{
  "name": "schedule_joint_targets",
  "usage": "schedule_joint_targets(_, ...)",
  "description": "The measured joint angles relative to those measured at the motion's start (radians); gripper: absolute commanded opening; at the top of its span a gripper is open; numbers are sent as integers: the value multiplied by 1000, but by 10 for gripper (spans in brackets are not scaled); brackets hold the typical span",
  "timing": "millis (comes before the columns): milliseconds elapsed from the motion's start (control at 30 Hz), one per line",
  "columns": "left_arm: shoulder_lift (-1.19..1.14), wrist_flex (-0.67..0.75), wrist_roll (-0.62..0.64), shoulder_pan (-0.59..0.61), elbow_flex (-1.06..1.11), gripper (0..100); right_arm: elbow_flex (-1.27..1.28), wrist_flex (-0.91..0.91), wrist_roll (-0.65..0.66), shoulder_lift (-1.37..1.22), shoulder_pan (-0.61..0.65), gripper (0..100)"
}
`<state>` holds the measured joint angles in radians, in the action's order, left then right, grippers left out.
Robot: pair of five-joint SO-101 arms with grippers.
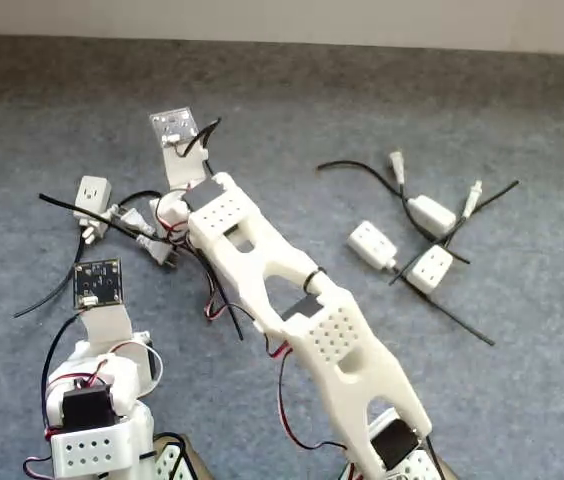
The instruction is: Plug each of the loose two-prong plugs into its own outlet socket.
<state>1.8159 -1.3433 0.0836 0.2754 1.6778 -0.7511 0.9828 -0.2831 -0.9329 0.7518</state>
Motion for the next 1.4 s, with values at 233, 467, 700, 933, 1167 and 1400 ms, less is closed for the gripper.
schedule_joint_targets(233,0,0,0,0,0,6,-249,104,0,-133,-26,66)
schedule_joint_targets(467,0,0,0,0,0,6,-483,295,-64,-169,-31,66)
schedule_joint_targets(700,0,0,0,0,0,6,-664,534,-377,-167,-157,66)
schedule_joint_targets(933,0,0,0,0,0,6,-675,649,-531,-167,-284,66)
schedule_joint_targets(1167,0,0,0,0,0,6,-677,677,-540,-180,-282,113)
schedule_joint_targets(1400,0,0,0,0,0,6,-677,698,-540,-250,-284,228)
